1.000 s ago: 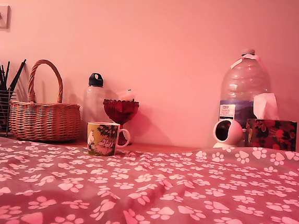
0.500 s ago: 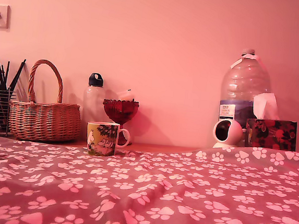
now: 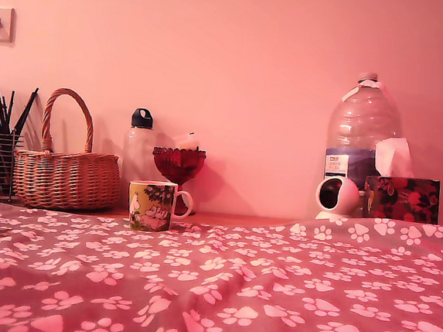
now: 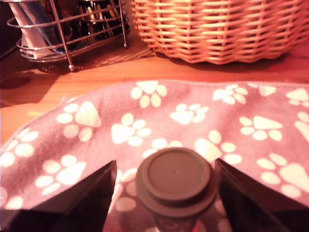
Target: Pick the coffee capsule and then drop it inside the coffee cup in front of you
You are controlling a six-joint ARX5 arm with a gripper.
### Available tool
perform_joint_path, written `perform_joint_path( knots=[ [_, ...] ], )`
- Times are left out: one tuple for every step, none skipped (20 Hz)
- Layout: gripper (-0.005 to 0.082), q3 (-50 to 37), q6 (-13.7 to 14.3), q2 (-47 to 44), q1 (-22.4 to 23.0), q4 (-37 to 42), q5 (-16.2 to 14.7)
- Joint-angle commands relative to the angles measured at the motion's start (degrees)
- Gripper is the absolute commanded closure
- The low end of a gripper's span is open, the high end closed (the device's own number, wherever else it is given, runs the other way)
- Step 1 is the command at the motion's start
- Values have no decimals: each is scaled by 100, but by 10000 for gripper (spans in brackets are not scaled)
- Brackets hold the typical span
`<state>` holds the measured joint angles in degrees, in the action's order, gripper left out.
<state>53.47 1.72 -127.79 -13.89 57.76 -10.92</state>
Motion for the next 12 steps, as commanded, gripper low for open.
perform_joint_path(
  knots=[
    [282, -9, 33, -201, -4, 9, -26],
    [336, -9, 77, -201, -4, 9, -48],
    [392, -9, 164, -201, -4, 9, -85],
    [440, -9, 177, -201, -7, 4, -149],
    [483, -9, 177, -201, -9, -24, -188],
    [509, -9, 177, -199, -9, -61, -284],
    [526, -9, 177, -199, -9, -96, -304],
    [535, -9, 175, -199, -9, -127, -302],
    [536, -9, 175, -199, -9, -151, -302],
    [536, -9, 177, -199, -9, -162, -302],
    [536, -9, 177, -197, -9, -160, -302],
    [536, -9, 186, -197, -11, -160, -304]
  ],
)
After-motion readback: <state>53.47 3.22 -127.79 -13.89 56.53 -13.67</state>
